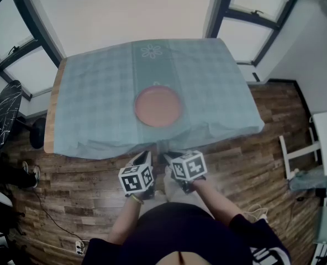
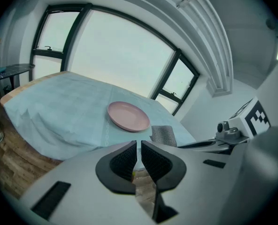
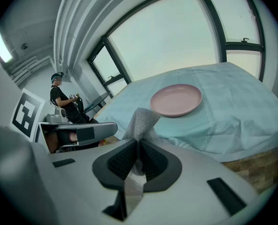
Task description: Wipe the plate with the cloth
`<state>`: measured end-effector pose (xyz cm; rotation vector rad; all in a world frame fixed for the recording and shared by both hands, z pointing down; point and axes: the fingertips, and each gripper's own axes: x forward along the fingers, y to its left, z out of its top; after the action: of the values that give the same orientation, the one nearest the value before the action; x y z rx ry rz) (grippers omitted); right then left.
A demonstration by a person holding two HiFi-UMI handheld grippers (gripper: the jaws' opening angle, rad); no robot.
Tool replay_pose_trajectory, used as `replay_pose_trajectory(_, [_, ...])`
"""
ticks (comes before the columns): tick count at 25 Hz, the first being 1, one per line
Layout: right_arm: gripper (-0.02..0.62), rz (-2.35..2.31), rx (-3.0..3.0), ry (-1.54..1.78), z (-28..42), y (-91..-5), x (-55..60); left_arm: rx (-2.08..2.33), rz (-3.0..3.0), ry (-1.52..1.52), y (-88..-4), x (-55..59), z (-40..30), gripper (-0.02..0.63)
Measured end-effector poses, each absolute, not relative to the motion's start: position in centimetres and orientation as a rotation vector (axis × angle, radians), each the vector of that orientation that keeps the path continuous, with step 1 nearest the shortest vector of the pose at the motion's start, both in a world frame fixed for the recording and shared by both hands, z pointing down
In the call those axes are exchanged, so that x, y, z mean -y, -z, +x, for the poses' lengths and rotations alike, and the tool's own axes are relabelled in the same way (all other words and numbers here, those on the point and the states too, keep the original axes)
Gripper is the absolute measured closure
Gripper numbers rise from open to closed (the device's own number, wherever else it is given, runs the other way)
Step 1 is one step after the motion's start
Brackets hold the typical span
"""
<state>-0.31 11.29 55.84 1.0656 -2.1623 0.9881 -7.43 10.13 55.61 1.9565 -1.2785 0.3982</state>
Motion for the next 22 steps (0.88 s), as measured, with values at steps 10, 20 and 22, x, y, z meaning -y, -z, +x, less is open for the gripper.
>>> replay_pose_trajectory(10, [0.561, 1.091, 2.181, -0.975, -1.0, -55.7, -14.8, 1.266, 1.978, -0.408, -55.5, -13.2, -8.1, 0.565])
replay_pose_trajectory(20, [0.561, 1.093, 2.199, -0.969, -1.4, -55.7, -16.1, 1.245, 1.988, -0.420, -55.8, -14.6, -8.2, 0.566])
replay_pose_trajectory(22, [0.562, 1.096, 2.202, -0.966, -1.3, -55.7, -16.1, 1.239, 1.990, -0.419, -55.8, -14.6, -8.1, 0.567])
